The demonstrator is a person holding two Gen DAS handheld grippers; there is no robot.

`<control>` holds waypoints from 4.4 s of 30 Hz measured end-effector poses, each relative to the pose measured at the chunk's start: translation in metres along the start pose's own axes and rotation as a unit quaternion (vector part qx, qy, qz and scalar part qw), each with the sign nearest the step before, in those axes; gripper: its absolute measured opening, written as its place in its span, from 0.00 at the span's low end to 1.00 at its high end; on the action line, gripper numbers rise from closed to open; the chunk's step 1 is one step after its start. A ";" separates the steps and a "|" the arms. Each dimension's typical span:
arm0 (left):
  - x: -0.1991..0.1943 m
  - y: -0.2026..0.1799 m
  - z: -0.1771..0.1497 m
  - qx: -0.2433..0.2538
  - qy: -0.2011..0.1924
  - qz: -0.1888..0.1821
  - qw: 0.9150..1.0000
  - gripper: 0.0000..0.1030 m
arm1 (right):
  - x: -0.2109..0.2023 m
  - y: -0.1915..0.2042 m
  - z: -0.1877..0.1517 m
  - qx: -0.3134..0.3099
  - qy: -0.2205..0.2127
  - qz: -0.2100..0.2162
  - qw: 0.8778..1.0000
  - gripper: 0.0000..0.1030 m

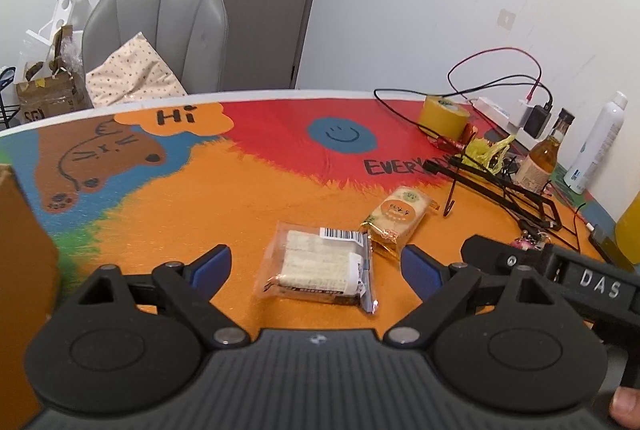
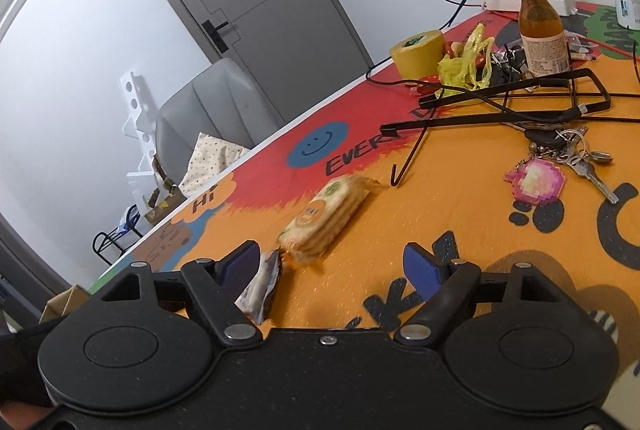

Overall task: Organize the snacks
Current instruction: 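Grasp the clear white cake pack with the left gripper while the right gripper grasps the yellow bread roll, then carry the cake pack and bread roll over the box with both grippers, then open both grippers to drop the snacks into the box and withdraw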

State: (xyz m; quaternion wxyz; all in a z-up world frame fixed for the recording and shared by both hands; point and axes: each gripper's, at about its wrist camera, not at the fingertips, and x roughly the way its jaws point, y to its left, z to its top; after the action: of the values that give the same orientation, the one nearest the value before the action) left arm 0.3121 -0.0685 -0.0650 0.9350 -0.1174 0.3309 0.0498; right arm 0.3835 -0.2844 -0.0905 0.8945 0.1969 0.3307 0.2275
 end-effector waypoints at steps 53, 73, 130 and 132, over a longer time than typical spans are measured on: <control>0.008 0.054 0.007 -0.044 -0.012 0.031 0.998 0.51 | 0.046 0.061 0.000 -0.081 0.039 -0.069 0.994 0.32; -0.096 0.068 -0.003 -0.043 -0.066 0.015 0.997 0.51 | -0.033 0.117 -0.020 -0.088 -0.003 -0.021 0.996 0.32; -0.242 0.214 -0.044 -0.122 -0.107 0.119 0.980 0.83 | -0.071 0.266 -0.102 -0.140 0.056 0.118 0.982 0.43; -0.241 0.214 -0.047 -0.123 -0.101 0.118 0.980 0.84 | -0.075 0.260 -0.101 -0.140 0.054 0.111 0.982 0.43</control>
State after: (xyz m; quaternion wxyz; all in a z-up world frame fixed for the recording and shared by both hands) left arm 0.0604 0.1234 0.0114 0.9297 -0.1860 0.2375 0.2115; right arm 0.1916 -0.0911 0.0066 0.8632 0.0931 0.3193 0.3799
